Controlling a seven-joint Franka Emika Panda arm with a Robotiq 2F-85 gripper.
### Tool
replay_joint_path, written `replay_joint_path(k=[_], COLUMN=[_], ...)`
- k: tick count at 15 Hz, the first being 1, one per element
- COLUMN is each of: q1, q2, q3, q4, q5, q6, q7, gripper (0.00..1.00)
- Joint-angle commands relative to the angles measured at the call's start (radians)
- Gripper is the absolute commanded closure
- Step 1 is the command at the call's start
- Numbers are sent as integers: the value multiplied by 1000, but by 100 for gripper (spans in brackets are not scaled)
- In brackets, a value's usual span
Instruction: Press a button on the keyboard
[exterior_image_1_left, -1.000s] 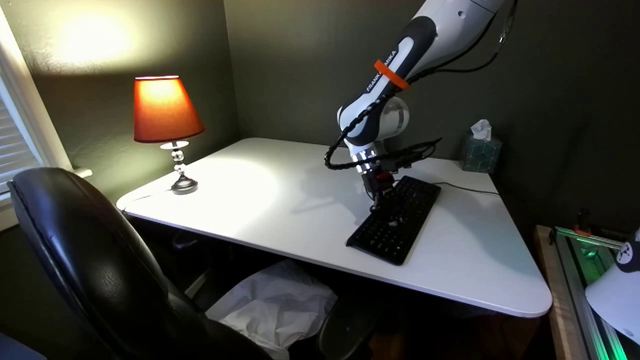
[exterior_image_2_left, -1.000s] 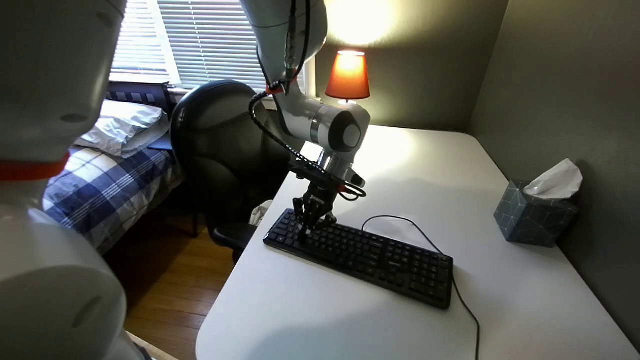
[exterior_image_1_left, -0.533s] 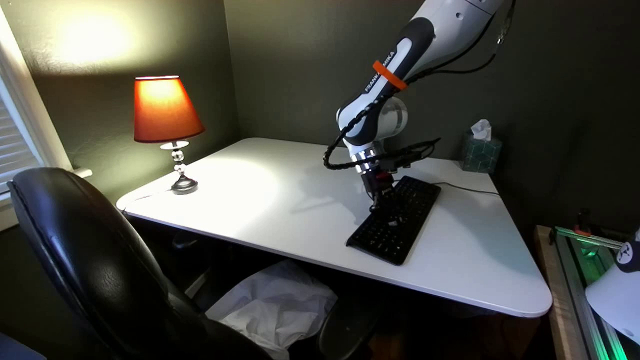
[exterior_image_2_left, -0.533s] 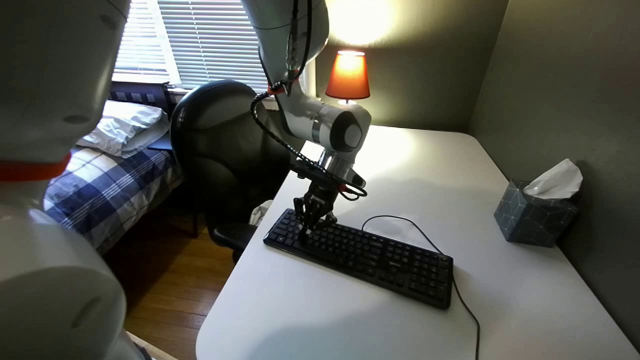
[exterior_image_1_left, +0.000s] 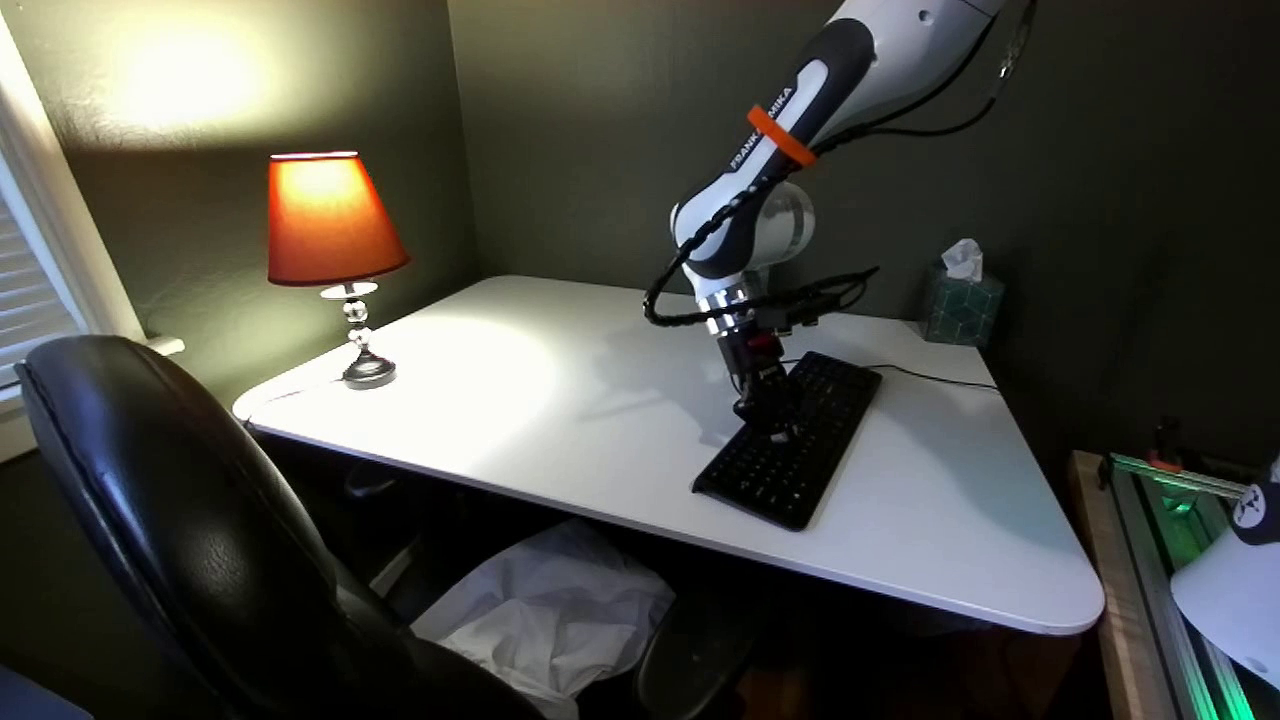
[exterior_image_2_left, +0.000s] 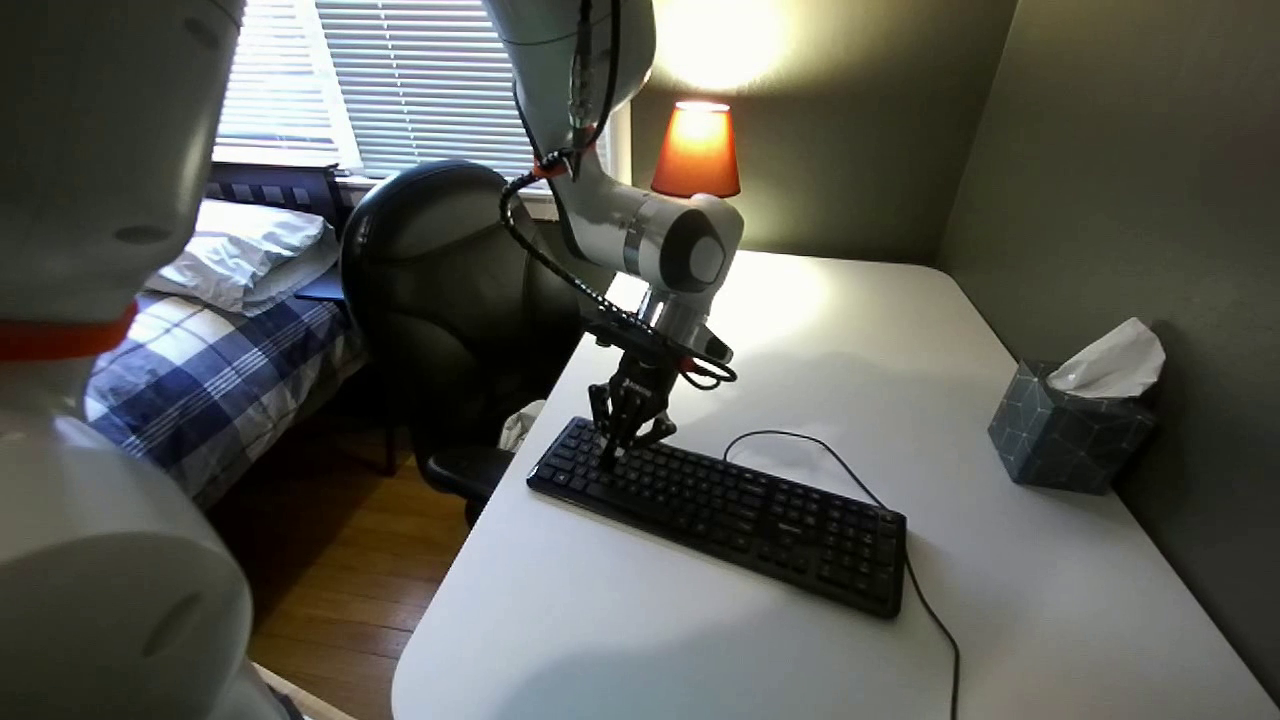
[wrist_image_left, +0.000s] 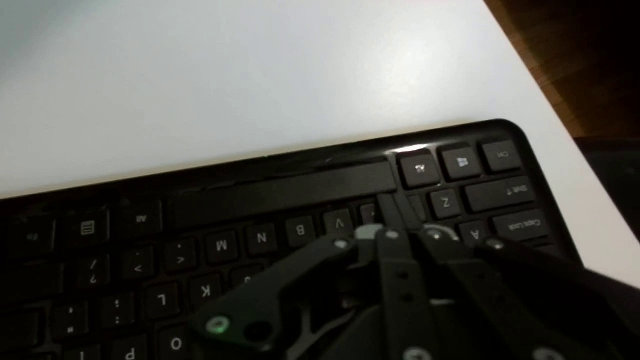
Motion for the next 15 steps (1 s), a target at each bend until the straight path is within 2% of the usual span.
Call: replay_joint_path(k=[1, 2, 3, 12, 13, 15], q1=[-2, -1, 3, 28, 32, 39], q2=[-49, -58, -65, -184, -201, -234], q3=[16, 19, 20, 32, 32, 30], q4=[-39, -44, -48, -134, -147, -173], q5=[1, 3, 1, -11, -14, -21], q6=[28, 32, 36, 125, 139, 166], q7=[-11, -9, -5, 17, 20, 25], gripper=[100, 74, 73, 7, 1, 0])
